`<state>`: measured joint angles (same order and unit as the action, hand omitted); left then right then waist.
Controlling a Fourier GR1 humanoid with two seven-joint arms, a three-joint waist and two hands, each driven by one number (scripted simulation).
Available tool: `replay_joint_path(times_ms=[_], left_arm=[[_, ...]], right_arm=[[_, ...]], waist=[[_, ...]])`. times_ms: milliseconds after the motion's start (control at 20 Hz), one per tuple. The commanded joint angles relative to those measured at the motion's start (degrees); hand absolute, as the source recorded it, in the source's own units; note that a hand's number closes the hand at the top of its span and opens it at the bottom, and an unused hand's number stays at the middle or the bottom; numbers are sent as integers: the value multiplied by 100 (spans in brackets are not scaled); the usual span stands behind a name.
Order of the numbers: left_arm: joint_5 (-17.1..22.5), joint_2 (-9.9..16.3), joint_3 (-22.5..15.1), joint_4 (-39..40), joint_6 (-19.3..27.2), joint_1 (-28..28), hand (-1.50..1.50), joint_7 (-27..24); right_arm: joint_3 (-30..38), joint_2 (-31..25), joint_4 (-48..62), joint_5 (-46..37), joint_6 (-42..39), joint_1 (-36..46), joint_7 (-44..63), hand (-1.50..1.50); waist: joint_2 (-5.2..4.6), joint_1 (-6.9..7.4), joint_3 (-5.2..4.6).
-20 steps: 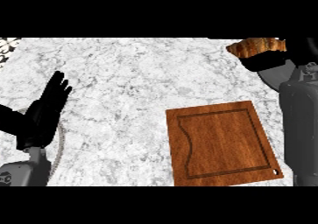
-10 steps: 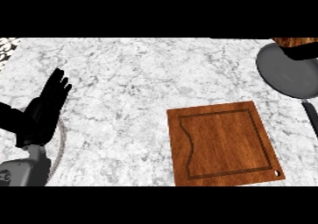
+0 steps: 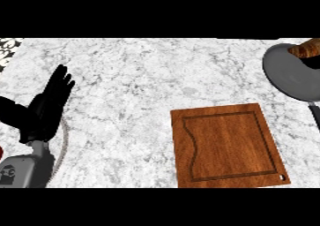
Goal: Pick the croissant from the cutting board and place it in the pan
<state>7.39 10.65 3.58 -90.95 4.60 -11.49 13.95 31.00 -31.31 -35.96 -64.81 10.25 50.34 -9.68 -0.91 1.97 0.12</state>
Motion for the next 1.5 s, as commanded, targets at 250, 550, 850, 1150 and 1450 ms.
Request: replay_joint_path(times_ms=[250,550,850,1150,1450], left_arm=[[-207,-202,-318,-239,42,209,0,-31],[-84,-179,-150,27,-39,17,0,-224],[37,-11,-42,-110,-170,-25,0,-23],[18,-70,-63,-239,-80,131,0,103],[-54,-15,87,-52,7,24,0,-3]], right_arm=[[58,-357,1723,-159,953,129,-683,150],[569,-457,2418,275,396,86,-63,-150],[798,-604,2528,569,275,-28,-845,-150],[1823,-903,2461,1696,-111,-106,-1676,-150],[2640,-1556,2684,2609,-1423,-506,-2120,-150]], waist=[[-58,187,12],[-97,181,16],[-95,213,27],[-38,84,32],[-15,-97,25]])
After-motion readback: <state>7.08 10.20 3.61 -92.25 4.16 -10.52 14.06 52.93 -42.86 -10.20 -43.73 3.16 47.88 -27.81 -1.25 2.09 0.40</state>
